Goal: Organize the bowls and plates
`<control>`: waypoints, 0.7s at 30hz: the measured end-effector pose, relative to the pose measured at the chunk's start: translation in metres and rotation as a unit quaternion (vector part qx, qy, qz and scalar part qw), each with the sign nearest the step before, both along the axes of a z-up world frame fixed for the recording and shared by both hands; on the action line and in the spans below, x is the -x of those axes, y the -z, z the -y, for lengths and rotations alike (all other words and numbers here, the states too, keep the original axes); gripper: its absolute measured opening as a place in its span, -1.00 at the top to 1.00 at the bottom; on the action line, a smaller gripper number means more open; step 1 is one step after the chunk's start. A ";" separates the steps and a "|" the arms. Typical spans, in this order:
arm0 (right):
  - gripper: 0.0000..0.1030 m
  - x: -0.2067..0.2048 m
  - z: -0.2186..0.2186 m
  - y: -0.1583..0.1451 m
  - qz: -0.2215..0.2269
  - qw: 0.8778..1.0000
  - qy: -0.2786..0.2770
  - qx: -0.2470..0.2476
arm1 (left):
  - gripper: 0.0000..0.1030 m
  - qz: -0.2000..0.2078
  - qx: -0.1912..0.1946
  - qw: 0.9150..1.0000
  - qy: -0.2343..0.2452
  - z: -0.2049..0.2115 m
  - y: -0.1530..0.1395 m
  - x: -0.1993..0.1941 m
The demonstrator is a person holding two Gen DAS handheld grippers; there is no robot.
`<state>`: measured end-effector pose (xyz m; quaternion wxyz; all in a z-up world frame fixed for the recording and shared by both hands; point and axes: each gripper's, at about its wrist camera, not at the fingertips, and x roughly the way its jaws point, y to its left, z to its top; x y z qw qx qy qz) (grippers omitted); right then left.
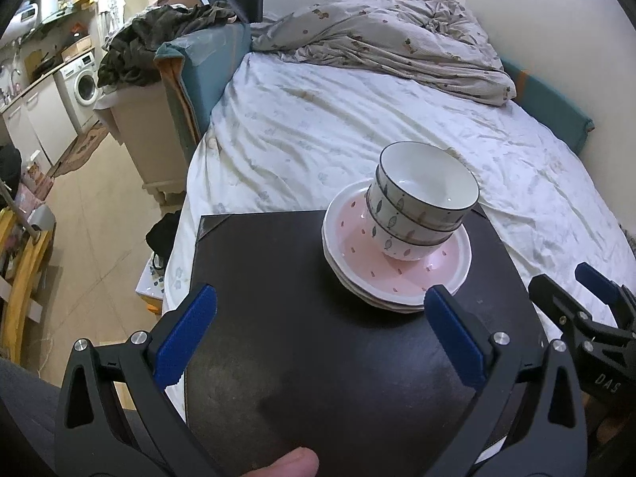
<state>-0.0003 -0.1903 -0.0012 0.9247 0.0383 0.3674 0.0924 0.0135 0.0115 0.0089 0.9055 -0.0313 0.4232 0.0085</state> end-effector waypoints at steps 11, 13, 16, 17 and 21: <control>-1.00 0.002 -0.001 -0.002 0.003 1.000 0.001 0.000 | -1.00 -0.001 0.004 1.000 -0.002 0.002 0.001 -0.002; -1.00 0.002 -0.001 -0.002 0.001 1.000 0.001 0.000 | -1.00 -0.001 0.005 1.000 -0.003 0.002 0.001 -0.002; -1.00 0.002 0.000 -0.003 -0.001 1.000 0.001 -0.002 | -1.00 0.002 0.001 1.000 -0.007 0.002 0.000 -0.002; -1.00 0.002 0.000 -0.003 0.001 1.000 0.001 -0.001 | -1.00 0.003 0.001 1.000 -0.009 0.002 0.000 -0.002; -1.00 0.002 0.002 -0.003 0.002 1.000 0.004 -0.001 | -1.00 0.003 0.002 1.000 -0.009 0.002 -0.001 -0.001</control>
